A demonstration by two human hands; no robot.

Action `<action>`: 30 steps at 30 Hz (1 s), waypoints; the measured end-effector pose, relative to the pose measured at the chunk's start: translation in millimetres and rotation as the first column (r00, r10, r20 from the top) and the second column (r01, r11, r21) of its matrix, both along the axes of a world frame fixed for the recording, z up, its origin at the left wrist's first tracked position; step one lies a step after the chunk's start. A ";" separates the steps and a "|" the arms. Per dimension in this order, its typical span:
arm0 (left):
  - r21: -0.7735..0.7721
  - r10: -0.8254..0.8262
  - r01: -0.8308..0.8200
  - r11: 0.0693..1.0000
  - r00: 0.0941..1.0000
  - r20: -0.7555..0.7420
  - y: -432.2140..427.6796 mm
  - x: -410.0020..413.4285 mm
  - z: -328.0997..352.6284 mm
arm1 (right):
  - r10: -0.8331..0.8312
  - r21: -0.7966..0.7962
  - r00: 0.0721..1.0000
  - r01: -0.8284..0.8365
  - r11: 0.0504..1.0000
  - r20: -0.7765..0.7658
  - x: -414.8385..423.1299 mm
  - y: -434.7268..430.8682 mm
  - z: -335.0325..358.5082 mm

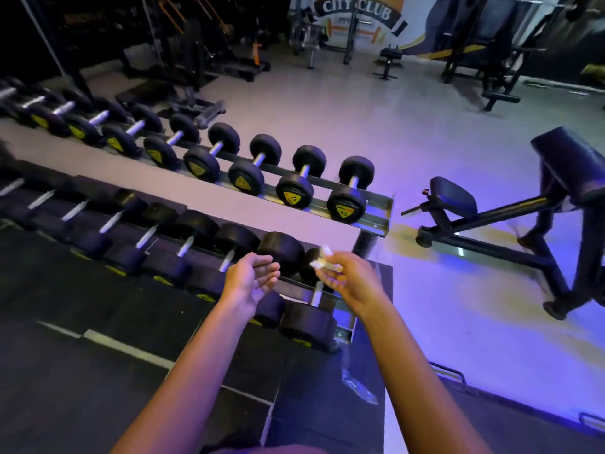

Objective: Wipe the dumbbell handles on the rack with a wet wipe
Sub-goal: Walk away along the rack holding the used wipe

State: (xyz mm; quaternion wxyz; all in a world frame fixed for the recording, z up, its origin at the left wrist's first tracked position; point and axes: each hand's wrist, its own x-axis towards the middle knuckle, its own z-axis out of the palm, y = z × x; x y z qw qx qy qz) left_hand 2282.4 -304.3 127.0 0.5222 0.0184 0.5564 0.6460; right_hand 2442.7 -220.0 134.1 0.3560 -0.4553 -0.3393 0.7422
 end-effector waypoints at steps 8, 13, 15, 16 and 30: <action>0.007 0.289 -0.290 0.957 0.956 0.050 -49.2 -100.0 0.6 | 0.403 -0.079 0.915 -0.400 0.913 0.019 -127.6 -16.2 12.3; -0.007 0.436 -0.437 0.899 0.896 0.082 -89.3 -183.0 -6.3 | 0.573 -0.106 0.819 -0.567 0.817 0.039 -238.9 -37.3 3.9; -0.012 0.504 -0.505 0.863 0.860 0.077 -108.9 -221.8 -6.0 | 0.657 -0.112 0.753 -0.649 0.752 0.046 -290.3 -49.0 1.9; -0.012 0.533 -0.534 0.845 0.843 0.074 -119.8 -242.4 -5.2 | 0.693 -0.110 0.719 -0.686 0.720 0.051 -317.3 -56.0 0.0; -0.067 0.851 -0.848 0.525 0.525 0.022 -277.4 -469.9 -4.7 | 0.930 -0.117 0.365 -0.923 0.368 0.046 -622.6 -170.7 -3.9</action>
